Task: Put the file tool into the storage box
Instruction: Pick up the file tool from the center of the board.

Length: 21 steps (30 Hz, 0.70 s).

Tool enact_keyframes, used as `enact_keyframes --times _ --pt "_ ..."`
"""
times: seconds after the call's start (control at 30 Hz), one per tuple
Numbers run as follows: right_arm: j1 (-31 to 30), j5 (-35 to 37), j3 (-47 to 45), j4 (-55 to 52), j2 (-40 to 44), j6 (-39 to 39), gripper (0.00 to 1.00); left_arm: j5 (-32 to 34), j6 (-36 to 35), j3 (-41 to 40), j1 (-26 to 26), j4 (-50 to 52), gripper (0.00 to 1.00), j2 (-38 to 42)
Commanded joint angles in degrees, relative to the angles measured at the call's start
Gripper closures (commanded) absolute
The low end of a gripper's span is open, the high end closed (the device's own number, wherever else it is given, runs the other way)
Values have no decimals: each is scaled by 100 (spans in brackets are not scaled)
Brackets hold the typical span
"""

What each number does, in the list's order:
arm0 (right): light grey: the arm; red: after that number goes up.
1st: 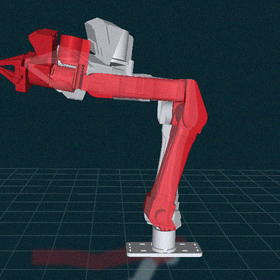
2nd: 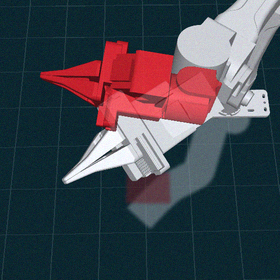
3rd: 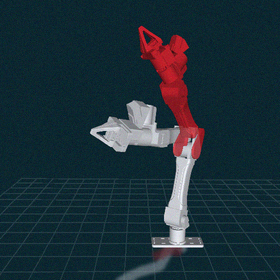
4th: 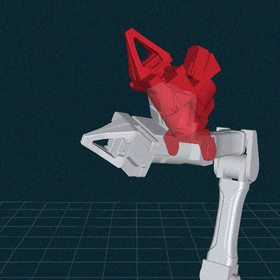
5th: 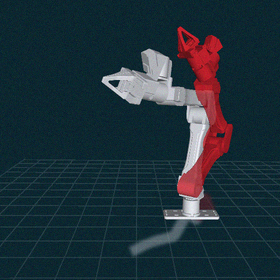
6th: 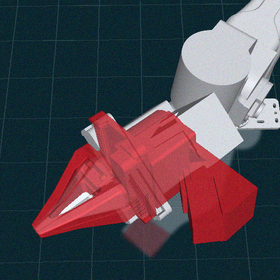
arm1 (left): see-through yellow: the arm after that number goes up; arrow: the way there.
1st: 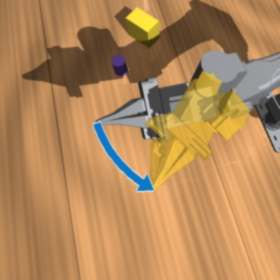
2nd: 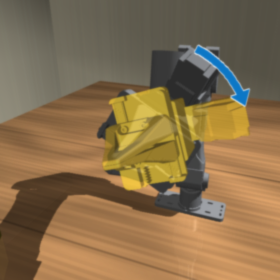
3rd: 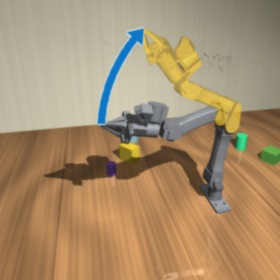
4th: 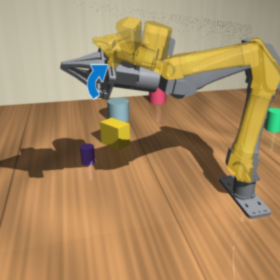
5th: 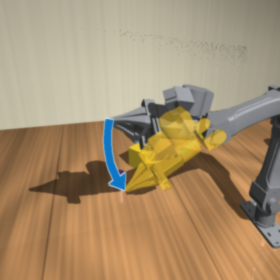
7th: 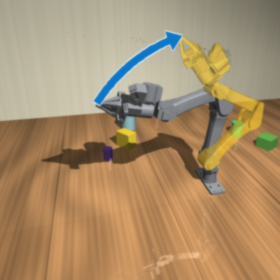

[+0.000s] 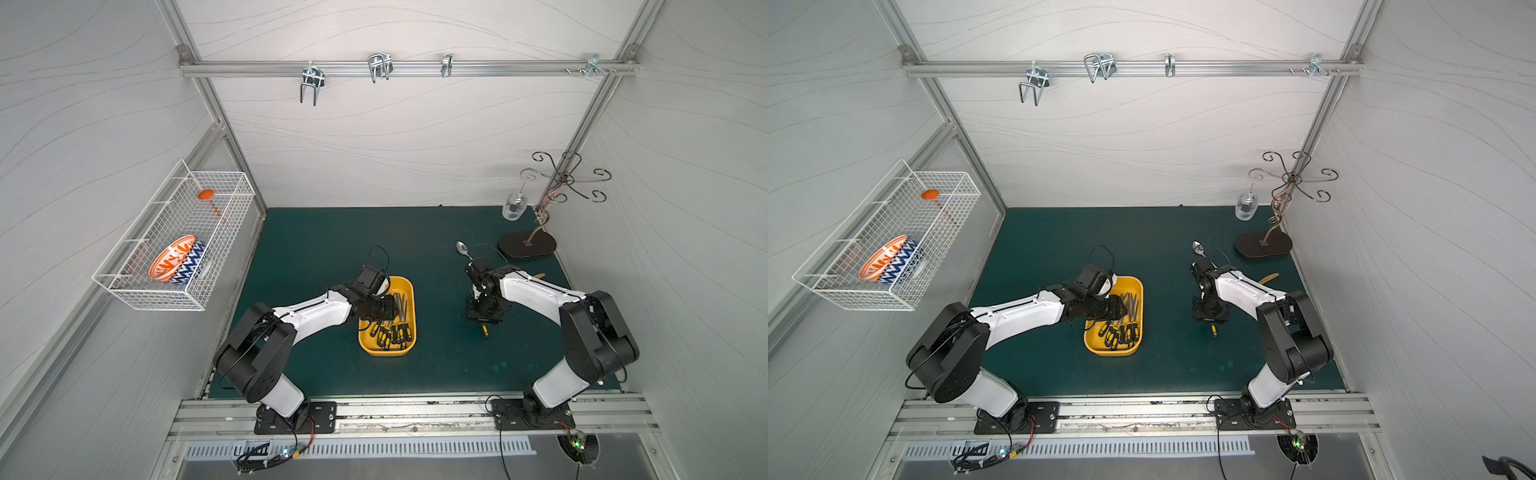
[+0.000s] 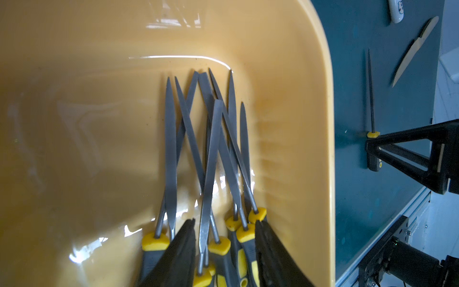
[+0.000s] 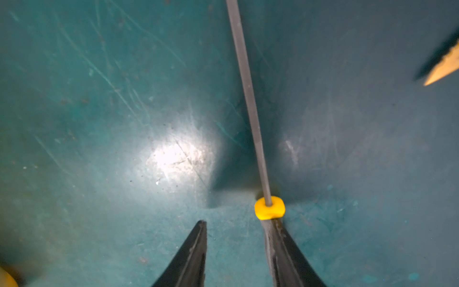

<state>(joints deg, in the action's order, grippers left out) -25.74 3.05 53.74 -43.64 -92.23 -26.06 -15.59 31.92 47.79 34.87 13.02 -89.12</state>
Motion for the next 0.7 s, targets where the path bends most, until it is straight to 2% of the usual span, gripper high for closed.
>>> enact_keyframes --times 0.0,0.4,0.67 --pt "50 50 -207 -227 -79 16 55 -84 -11 93 -16 -235 55 142" --pt "321 178 -4 -367 266 116 55 -145 -3 95 -22 -280 55 115" --pt "390 -38 -214 -263 21 155 56 -181 7 82 -16 -316 55 103"
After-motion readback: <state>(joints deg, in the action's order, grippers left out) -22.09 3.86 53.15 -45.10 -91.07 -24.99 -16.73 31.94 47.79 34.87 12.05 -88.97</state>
